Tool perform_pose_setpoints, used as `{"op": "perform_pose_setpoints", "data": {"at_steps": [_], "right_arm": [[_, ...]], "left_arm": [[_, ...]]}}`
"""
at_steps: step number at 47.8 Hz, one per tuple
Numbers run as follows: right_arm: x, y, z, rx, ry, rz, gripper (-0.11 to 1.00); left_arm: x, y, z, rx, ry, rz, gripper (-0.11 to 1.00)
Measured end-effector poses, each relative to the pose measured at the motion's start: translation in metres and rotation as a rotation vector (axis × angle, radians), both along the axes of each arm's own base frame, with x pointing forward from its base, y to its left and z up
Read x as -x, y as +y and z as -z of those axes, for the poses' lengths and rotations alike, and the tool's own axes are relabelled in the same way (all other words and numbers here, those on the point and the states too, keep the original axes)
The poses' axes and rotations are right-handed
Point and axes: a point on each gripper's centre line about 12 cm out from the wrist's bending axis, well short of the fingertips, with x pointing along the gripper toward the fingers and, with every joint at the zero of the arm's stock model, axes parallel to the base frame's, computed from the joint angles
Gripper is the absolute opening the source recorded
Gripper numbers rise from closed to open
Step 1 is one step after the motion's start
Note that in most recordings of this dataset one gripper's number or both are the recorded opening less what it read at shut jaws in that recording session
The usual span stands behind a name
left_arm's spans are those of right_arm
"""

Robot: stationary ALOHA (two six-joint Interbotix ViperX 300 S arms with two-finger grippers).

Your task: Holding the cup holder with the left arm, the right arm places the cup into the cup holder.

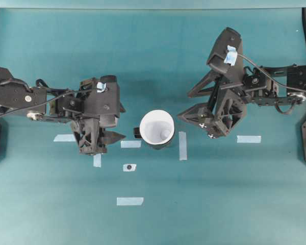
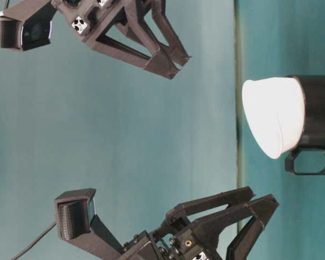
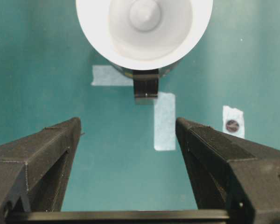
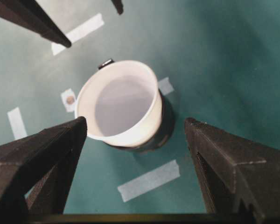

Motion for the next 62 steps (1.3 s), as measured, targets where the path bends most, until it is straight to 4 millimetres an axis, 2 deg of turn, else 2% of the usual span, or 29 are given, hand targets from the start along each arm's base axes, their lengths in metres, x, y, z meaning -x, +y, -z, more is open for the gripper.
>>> {"op": "perform_pose_setpoints", "data": {"at_steps": [62], "right_arm": [[0.0015,0.0048,0.0028,-0.001,0.008,-0.014,0.9]], "left_arm": [[-0.0004,-0.0032,0.0016,0.0,0.005,0.009,0.85]]}}
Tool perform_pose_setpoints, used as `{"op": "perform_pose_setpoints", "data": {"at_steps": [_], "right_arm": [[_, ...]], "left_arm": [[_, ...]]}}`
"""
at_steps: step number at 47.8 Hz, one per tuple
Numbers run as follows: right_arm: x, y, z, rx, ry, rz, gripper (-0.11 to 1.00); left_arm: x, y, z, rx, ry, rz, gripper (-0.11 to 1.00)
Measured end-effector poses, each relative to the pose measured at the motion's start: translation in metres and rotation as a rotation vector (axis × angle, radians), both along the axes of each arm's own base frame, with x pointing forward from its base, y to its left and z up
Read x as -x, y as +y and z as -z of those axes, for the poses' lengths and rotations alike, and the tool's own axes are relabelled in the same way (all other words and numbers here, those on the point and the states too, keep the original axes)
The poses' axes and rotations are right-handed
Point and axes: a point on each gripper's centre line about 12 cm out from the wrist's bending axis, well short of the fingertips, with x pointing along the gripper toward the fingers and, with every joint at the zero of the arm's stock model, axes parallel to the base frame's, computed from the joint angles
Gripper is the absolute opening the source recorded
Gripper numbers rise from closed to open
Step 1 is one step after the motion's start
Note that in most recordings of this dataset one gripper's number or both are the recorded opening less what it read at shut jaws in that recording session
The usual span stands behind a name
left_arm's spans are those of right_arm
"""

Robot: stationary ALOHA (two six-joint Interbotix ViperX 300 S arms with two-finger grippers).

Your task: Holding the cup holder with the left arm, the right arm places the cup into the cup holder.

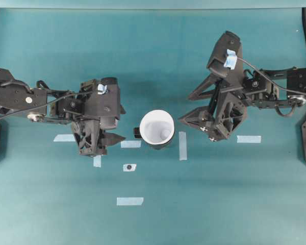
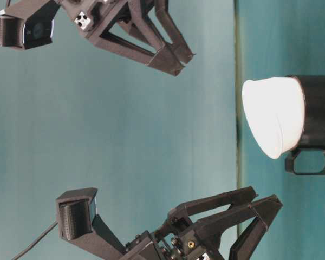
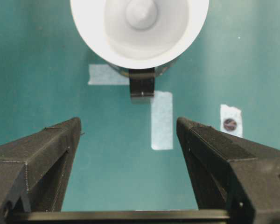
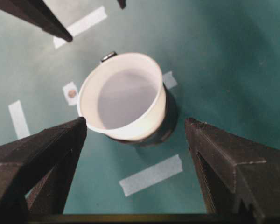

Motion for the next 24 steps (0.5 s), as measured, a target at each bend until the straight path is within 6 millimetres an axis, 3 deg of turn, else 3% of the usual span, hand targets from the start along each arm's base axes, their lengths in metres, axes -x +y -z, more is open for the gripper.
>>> {"op": "perform_pose_setpoints", "data": {"at_steps": [24], "right_arm": [[0.0021,0.0001,0.0046,0.001,0.0,0.001,0.9]], "left_arm": [[-0.0022,-0.0032,-0.0012,0.0,-0.006,0.009,0.85]]}}
